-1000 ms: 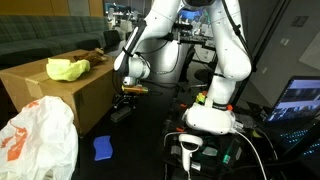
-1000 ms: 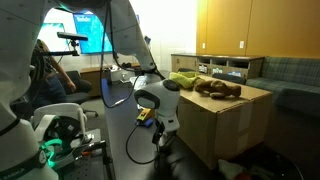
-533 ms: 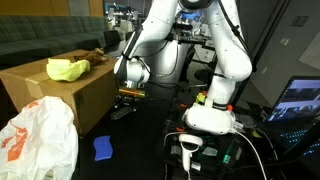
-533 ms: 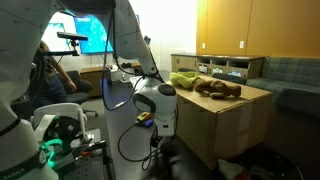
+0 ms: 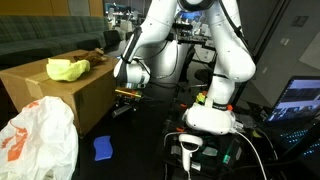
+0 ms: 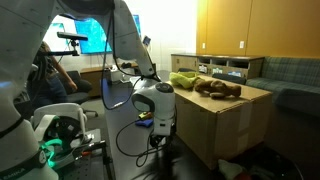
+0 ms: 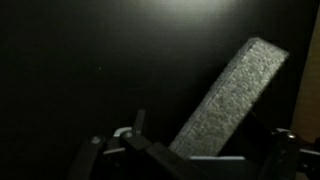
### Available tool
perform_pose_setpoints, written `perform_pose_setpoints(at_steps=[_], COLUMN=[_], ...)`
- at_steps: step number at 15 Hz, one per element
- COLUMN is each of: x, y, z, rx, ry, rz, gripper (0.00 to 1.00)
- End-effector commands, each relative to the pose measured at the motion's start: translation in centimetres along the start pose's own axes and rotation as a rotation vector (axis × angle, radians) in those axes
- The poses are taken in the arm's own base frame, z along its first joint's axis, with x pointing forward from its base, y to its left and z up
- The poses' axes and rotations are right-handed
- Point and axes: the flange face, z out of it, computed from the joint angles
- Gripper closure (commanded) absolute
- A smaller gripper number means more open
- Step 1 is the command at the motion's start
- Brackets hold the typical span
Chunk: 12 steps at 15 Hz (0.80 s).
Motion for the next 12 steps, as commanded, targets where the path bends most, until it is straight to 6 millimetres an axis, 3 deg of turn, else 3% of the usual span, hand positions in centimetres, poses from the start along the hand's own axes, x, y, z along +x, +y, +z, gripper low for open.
perform_pose_setpoints(at_steps=[1, 3, 10, 12], x=[-0.3, -0.4, -1.3, -1.9], y=[-0.2, -0.1, 0.8, 1.2], z=[0.4, 0.4, -0.9, -1.4], rx=[-0.019, -0.031, -0.093, -0.122], ry=[0.039, 0.047, 0.098, 0.117], rz=[0.047, 0.060, 0.056, 0.042], gripper=[0.00, 0.26, 0.79, 0.88])
